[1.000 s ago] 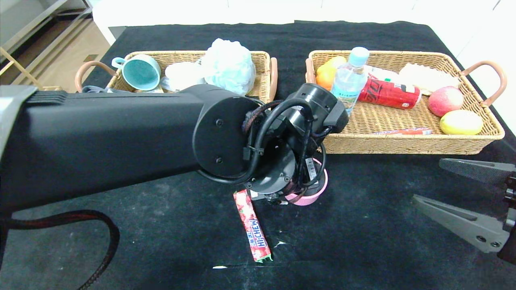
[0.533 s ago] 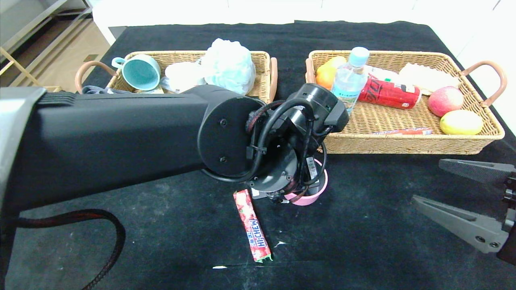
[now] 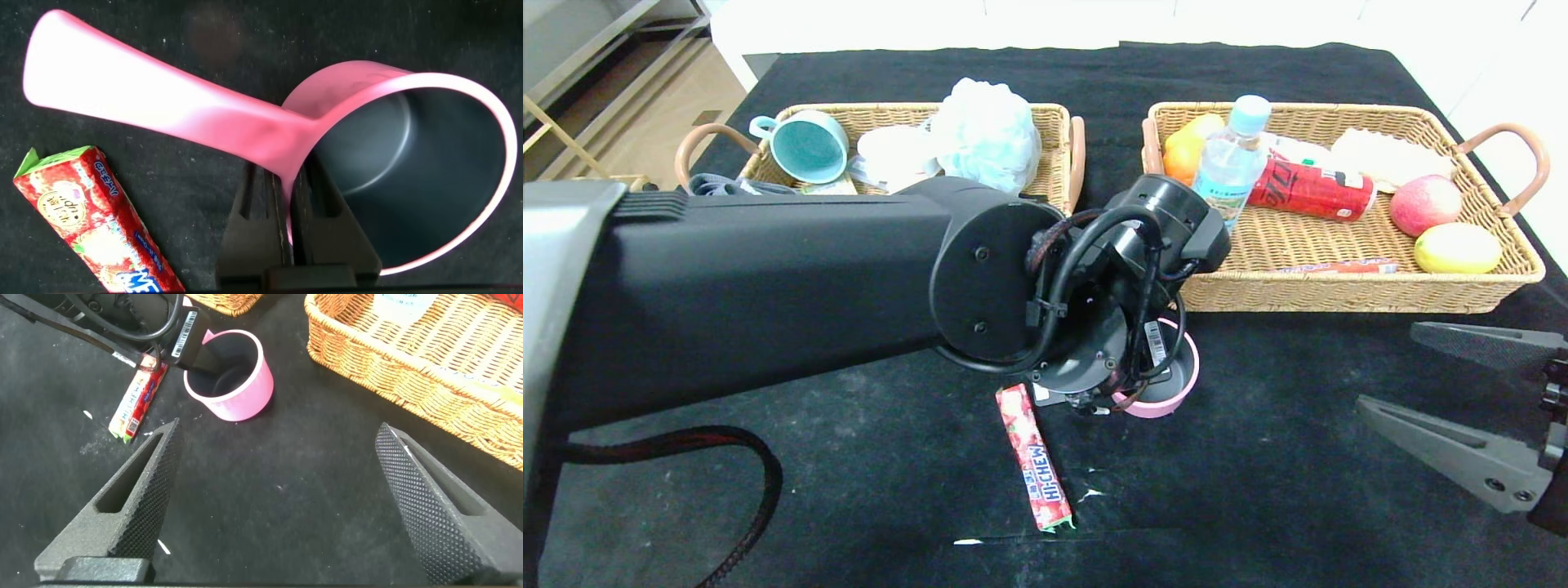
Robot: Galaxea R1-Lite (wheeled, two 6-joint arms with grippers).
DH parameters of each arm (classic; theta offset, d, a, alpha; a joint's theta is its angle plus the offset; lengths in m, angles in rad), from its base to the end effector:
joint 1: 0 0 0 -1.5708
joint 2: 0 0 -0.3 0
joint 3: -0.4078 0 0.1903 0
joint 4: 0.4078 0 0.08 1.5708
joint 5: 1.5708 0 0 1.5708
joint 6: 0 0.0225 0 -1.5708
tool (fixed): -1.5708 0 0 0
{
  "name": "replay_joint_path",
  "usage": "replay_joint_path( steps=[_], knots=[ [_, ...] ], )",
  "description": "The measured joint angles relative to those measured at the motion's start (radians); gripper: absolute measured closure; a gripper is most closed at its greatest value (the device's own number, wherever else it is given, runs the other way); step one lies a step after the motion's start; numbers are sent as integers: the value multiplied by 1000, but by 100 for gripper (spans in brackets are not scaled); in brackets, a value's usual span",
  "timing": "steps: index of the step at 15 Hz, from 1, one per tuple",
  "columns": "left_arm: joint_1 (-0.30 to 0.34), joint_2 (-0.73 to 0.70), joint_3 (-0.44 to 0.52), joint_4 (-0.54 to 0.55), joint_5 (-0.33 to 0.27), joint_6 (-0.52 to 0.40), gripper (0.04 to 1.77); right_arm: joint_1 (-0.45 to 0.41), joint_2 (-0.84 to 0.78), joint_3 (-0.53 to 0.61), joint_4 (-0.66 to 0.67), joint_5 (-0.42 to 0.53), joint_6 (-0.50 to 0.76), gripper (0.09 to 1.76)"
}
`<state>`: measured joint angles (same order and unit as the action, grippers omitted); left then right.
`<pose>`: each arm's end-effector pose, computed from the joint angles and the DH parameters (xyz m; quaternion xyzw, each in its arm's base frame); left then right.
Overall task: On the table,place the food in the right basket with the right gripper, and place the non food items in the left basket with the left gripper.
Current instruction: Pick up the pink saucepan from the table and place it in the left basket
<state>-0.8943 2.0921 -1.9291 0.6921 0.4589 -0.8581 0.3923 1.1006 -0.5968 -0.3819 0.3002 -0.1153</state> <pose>0.2580 -0.3055 0.2307 -0.1335 0.3758 -0.0442 0.9160 0.1400 0.0651 0.2369 -0.0569 0.0412 0.3417 0.9372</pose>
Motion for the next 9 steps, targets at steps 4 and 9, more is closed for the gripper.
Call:
replay_joint_path(
  steps=[4, 9],
  knots=[
    [0, 1, 1, 1, 1, 0, 165, 0, 0, 0, 0, 0, 0, 14],
    [-1, 0, 0, 3, 2, 2, 165, 0, 1, 0, 0, 0, 0, 14]
  ],
)
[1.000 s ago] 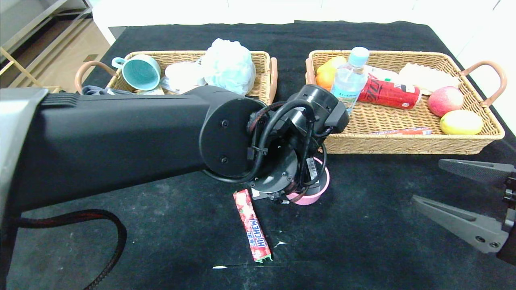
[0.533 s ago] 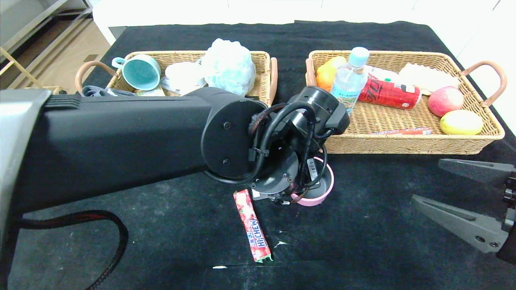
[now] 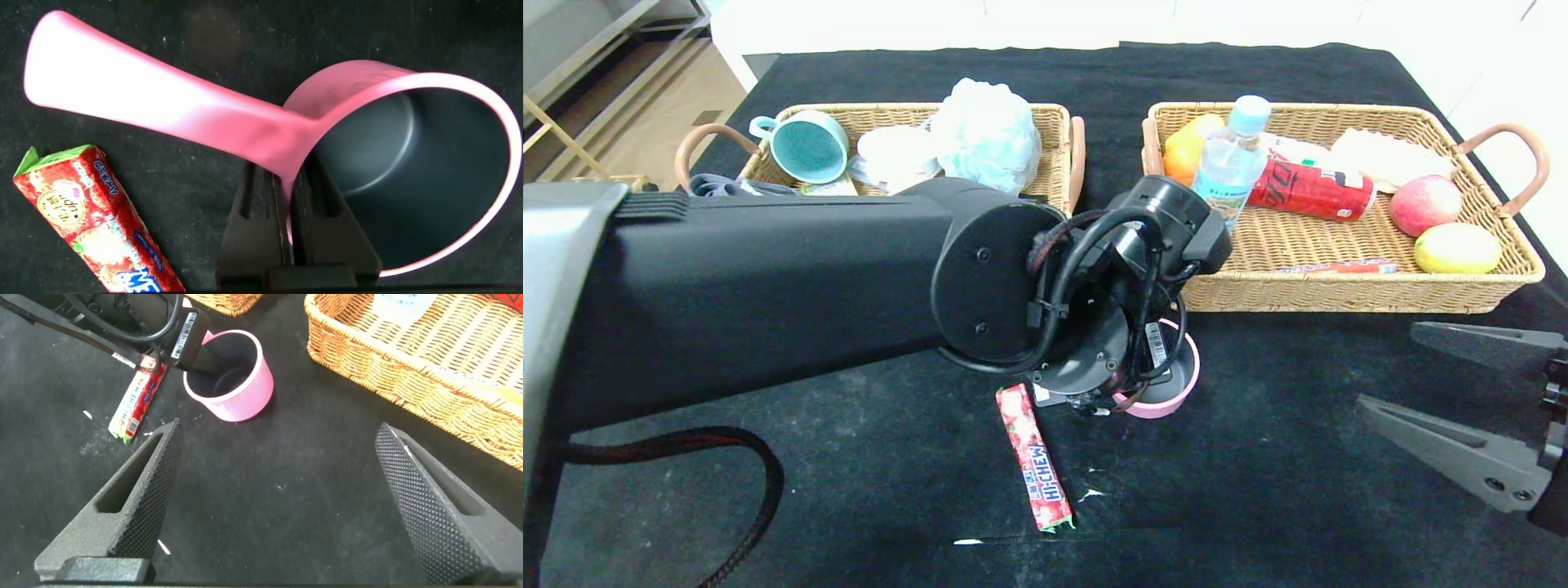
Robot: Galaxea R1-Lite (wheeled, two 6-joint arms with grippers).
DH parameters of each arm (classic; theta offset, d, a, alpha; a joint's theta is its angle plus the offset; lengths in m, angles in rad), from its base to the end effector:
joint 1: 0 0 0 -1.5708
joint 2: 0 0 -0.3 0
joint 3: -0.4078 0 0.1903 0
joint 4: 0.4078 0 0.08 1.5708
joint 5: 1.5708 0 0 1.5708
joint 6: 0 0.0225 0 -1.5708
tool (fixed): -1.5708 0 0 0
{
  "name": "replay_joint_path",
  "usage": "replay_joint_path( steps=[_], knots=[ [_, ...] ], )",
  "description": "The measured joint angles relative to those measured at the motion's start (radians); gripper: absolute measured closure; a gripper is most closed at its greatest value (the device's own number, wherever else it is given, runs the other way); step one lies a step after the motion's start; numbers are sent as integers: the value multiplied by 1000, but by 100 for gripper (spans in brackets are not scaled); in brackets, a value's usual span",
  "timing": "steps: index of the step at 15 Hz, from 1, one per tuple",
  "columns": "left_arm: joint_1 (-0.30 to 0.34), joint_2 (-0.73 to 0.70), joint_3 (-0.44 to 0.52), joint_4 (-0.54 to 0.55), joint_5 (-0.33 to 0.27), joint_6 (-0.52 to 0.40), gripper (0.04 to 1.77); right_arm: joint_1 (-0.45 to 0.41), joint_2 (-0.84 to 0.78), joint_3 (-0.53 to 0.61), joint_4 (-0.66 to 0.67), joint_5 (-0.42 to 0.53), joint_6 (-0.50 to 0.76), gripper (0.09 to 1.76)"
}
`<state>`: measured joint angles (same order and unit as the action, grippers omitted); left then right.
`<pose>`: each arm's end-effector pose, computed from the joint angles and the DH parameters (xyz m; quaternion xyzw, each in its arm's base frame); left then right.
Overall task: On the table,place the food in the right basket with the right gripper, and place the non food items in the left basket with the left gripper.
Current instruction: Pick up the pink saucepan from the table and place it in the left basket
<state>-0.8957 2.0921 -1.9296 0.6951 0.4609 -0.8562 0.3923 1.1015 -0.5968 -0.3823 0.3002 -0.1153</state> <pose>0.2575 -0.3056 0.2306 -0.1313 0.3760 -0.0441 0.9162 0.1402 0.0652 0.2368 -0.0569 0.0415 0.3417 0.9372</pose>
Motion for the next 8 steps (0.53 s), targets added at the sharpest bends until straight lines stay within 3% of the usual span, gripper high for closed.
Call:
replay_joint_path(
  steps=[8],
  knots=[
    [-27, -77, 35, 12, -4, 22, 165, 0, 0, 1, 0, 0, 0, 14]
  ],
)
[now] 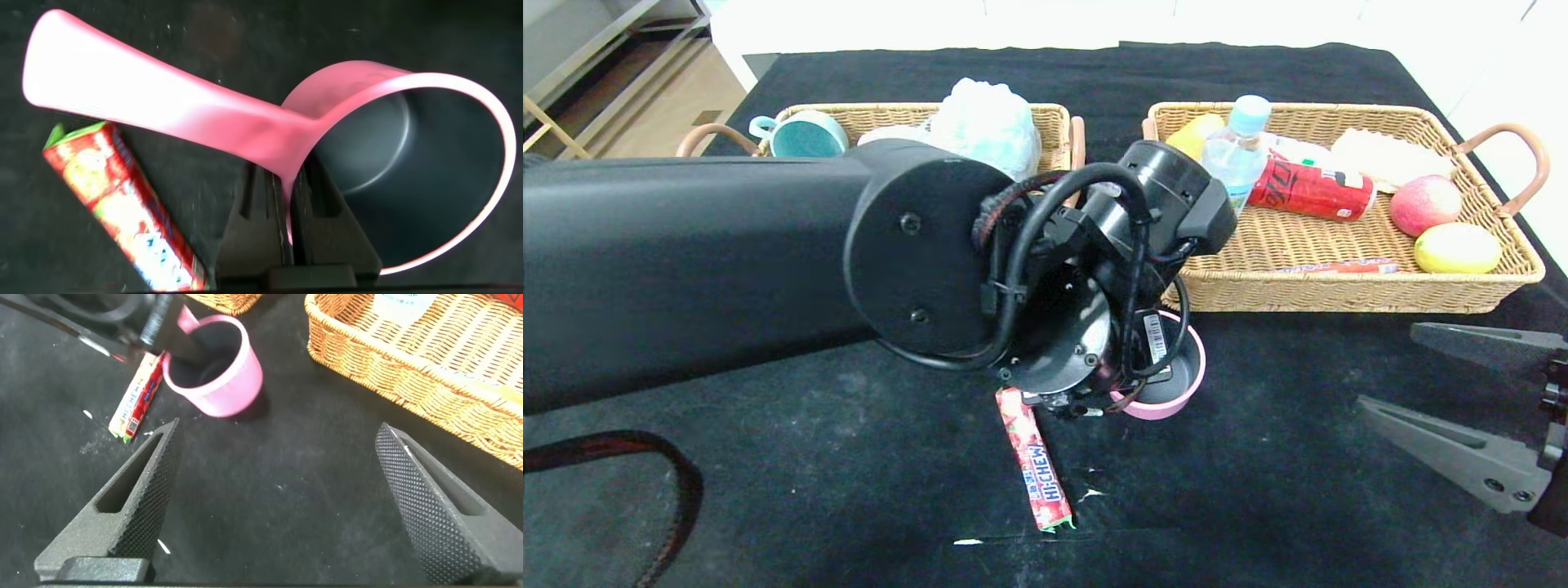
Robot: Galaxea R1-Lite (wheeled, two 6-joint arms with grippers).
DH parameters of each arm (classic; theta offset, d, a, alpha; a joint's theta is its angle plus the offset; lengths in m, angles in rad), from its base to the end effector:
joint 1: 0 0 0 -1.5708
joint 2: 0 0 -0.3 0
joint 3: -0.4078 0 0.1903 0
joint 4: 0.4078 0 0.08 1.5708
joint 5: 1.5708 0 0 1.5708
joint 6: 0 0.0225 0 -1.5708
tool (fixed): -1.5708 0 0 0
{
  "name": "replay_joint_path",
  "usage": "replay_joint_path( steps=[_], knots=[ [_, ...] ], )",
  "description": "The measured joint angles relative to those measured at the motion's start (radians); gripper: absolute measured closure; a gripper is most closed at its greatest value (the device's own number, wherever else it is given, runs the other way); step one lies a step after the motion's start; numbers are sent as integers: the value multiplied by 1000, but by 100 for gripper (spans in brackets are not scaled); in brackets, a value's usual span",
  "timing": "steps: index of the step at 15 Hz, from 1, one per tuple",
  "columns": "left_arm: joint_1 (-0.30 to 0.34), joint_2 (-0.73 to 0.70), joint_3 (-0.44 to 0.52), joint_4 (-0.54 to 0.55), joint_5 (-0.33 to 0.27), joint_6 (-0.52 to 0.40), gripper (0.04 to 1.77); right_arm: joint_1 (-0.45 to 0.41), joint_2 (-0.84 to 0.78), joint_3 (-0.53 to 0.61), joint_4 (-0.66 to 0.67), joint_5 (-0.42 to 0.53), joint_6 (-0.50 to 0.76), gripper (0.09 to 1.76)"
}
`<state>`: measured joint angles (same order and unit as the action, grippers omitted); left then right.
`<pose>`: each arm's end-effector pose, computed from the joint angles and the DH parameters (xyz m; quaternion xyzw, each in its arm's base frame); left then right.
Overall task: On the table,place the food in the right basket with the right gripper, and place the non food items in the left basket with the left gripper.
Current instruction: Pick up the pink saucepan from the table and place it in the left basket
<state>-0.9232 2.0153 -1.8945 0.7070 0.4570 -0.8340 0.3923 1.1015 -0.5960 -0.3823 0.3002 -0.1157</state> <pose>0.2367 -0.2965 0.2509 -0.1267 0.3692 -0.0677 0.9182 0.1402 0.0652 0.2365 -0.0571 0.0418 0.3417 0.9371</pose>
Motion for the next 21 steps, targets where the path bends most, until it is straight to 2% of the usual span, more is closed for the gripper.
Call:
replay_joint_path(
  steps=[5, 10, 12, 15, 18, 21],
  knots=[
    [-42, -103, 34, 0, 2, 37, 165, 0, -2, 1, 0, 0, 0, 14],
    [-31, -194, 56, -3, 33, 70, 165, 1, -3, 3, 1, 0, 0, 14],
    [0, -217, 58, -10, 34, 80, 165, 5, -3, 3, 0, 0, 0, 14],
    [84, -239, 51, -18, 33, 127, 165, 6, -2, 4, 0, 0, 0, 14],
    [180, -247, 56, -116, 24, 194, 165, 7, -2, 7, 0, 0, -1, 14],
    [255, -244, 57, -155, 13, 253, 165, 7, -2, 8, 0, 0, -1, 14]
  ],
)
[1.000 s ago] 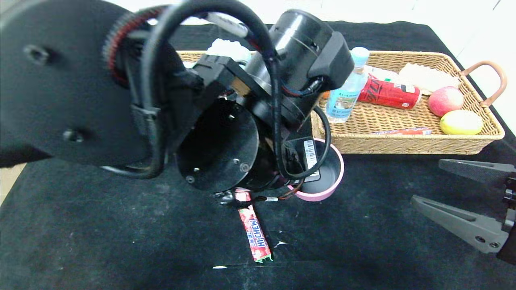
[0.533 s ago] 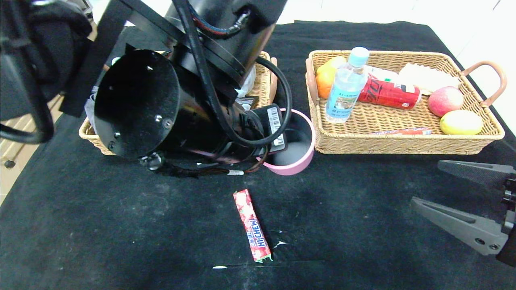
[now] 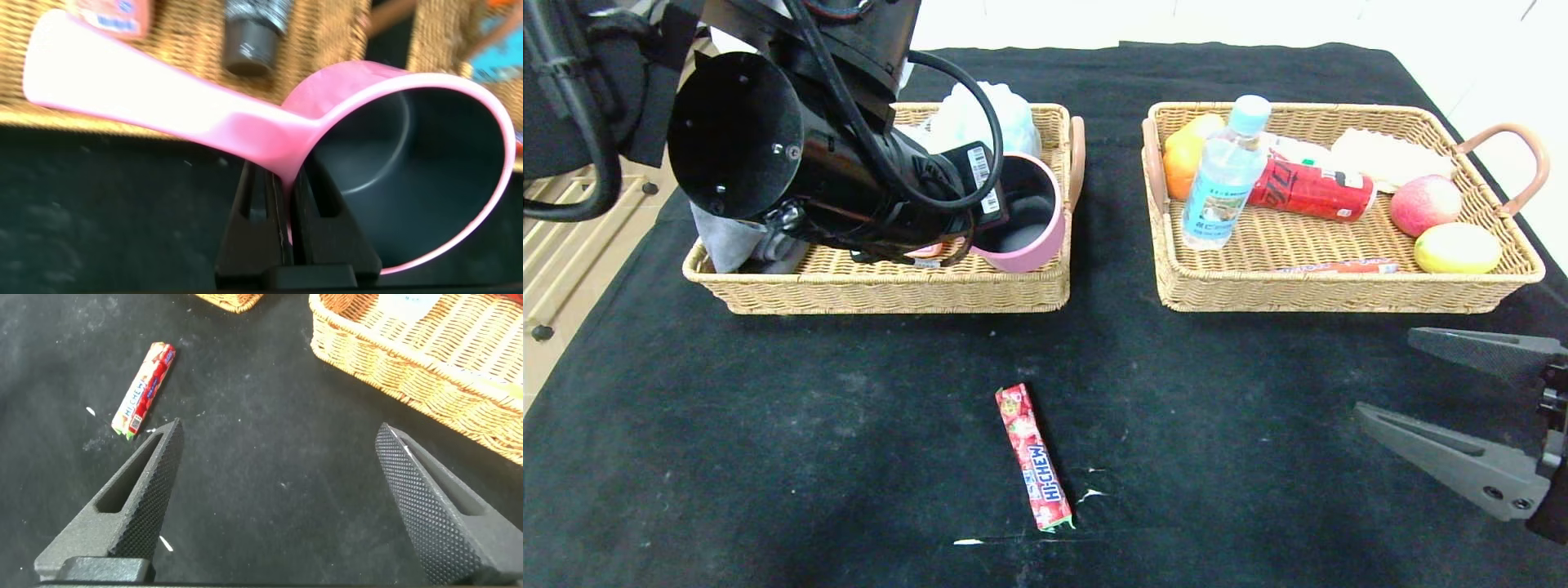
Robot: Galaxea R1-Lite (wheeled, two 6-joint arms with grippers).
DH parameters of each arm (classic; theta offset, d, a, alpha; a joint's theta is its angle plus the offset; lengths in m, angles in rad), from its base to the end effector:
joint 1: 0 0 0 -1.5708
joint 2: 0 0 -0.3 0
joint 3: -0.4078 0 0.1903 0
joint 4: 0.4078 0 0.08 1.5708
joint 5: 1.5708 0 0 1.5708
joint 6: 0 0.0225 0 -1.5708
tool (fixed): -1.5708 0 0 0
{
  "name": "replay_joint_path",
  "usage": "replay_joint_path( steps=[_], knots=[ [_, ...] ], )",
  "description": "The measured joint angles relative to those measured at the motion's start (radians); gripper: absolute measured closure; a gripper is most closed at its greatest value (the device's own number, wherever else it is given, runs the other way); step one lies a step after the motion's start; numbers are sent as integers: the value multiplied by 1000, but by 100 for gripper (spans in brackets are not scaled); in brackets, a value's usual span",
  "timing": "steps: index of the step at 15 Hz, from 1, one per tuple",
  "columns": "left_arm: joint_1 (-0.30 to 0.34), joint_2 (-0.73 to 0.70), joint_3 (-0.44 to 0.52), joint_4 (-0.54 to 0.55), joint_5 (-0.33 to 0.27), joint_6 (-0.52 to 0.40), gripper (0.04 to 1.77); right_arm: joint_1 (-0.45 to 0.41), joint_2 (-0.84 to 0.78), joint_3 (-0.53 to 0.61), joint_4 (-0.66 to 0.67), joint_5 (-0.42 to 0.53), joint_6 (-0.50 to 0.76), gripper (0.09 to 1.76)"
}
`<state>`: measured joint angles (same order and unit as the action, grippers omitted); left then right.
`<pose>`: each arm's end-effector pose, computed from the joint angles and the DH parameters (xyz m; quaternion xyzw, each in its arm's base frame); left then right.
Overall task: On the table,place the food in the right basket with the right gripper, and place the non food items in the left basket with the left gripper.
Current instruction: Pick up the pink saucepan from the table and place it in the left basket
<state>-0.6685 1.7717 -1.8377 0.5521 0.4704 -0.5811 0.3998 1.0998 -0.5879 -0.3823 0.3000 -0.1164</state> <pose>0.2556 -0.1889 0.3340 -0.1524 0.2217 -0.0339 0.9625 0.1391 0.0660 0.2344 -0.0578 0.0447 0.3453 0.9357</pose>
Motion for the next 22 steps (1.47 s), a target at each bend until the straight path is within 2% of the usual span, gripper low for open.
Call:
replay_joint_path(
  steps=[5, 13, 22],
  knots=[
    [100, 27, -3, -121, -40, 76, 165, 0, 2, 0, 0, 0, 0, 14],
    [162, 88, -8, -273, -63, 166, 165, 0, 3, 0, 0, 0, -1, 14],
    [193, 140, -10, -296, -65, 185, 165, 5, 7, -1, 0, 0, 0, 14]
  ],
)
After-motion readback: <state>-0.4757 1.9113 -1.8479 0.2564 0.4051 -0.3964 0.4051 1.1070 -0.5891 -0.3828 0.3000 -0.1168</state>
